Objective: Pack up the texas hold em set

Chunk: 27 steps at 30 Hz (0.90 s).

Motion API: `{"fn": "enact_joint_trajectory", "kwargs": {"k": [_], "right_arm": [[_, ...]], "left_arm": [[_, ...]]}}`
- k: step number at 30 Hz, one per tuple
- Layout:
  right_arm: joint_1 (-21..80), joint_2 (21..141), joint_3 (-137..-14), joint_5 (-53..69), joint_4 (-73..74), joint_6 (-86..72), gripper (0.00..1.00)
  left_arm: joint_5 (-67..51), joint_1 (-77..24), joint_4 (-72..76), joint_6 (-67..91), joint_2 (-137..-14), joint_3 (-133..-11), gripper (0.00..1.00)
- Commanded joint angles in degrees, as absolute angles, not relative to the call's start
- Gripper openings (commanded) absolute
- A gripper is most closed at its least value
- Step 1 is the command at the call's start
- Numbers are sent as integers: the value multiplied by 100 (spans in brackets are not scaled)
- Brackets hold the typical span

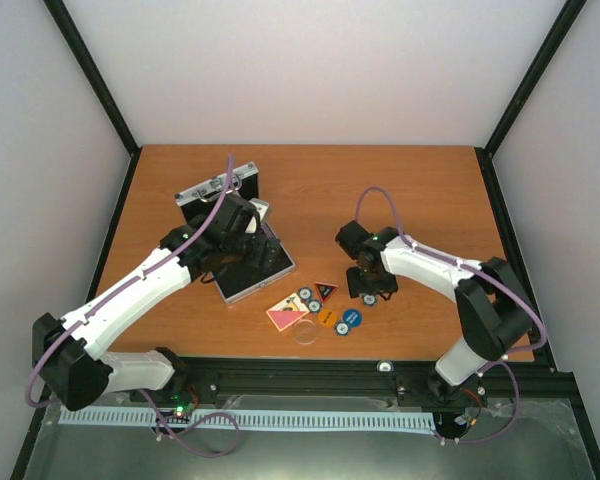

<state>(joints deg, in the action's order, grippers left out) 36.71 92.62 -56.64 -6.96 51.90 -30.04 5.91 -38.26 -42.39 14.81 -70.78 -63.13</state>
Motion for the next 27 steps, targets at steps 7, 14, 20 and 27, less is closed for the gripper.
{"fn": "enact_joint_trajectory", "kwargs": {"k": [7,14,20,27], "right_arm": [[4846,8384,-6103,-608,5854,-3243,69],[5560,8544,-5665,-407,5494,-3663,69],[5960,8711,-5530,-409,5381,-4006,69],[6063,8894,-5094,-308,4859,-4435,66]], "left_arm": [[682,-3836,-4142,1665,-7370,-6433,100],[497,-3841,-4067,1907,-7254,-6383,100],[595,-3838,-4104,1904,-7094,-6336,100],[559,-3841,-4079,1927,-7034,-6284,100]]}}
